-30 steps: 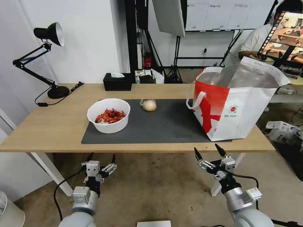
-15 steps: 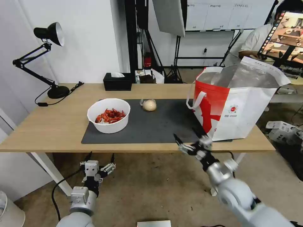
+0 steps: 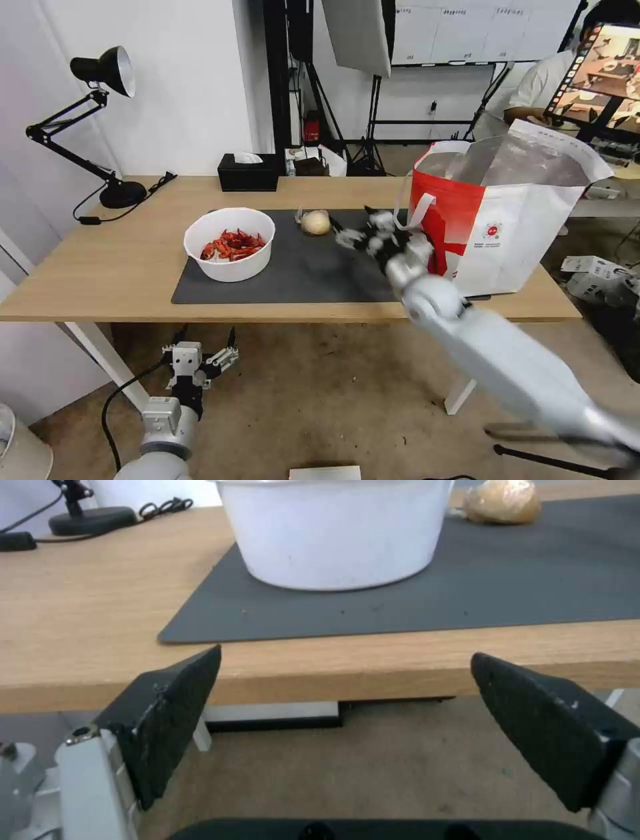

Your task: Pick up the trash from the table and place it into the takeout bag.

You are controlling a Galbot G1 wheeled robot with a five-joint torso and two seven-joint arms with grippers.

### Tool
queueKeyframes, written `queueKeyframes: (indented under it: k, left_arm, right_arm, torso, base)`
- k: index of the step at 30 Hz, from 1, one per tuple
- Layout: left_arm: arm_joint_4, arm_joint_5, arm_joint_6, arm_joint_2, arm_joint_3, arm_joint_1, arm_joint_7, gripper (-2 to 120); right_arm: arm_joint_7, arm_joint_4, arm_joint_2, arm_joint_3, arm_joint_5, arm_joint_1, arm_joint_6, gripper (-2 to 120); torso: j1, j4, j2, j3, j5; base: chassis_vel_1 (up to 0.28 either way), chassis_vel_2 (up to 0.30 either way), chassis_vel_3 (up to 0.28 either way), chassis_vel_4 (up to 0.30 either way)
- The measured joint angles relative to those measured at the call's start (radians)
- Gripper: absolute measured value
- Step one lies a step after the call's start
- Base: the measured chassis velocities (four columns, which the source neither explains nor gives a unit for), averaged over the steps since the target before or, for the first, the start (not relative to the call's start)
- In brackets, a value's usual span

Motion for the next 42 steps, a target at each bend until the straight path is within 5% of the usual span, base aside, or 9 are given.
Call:
queueKeyframes:
  k: [6, 16, 36, 42]
  left_arm:
    - [0.001, -0.009, 0.000, 0.003, -0.009, -0.001, 0.000, 100]
    - [-0.001, -0.018, 0.000, 0.006, -0.020, 0.001, 0.000, 100]
    - [-0.004, -0.018, -0.005, 0.003, -0.022, 0.006, 0.001, 100]
    - [-0.005, -0.018, -0.006, 0.003, -0.020, 0.009, 0.000, 100]
  right_arm:
    - [0.042, -0.258, 0.164, -0.046, -0.001, 0.142, -0.130, 100]
    - [0.017, -0.460, 0.302, -0.035, -0.024, 0.201, -0.273, 100]
    - [0.078, -0.516, 0.341, -0.015, -0.074, 0.189, -0.346, 99]
    - [0.097, -0.493, 0.328, -0.013, -0.035, 0.177, -0.364, 75]
  torso:
    - [0.000, -0.0001, 0.000, 0.000, 0.0000]
    - [0.000, -0.0002, 0.000, 0.000, 0.0001]
    - [0.000, -0.0003, 0.000, 0.000, 0.0003]
    - [0.000, -0.0003, 0.000, 0.000, 0.0003]
  base:
    - [0.000, 0.000, 0.000, 0.000]
    - [0.000, 0.000, 0.000, 0.000]
    - [0.000, 0.000, 0.000, 0.000]
    - [0.000, 0.000, 0.000, 0.000]
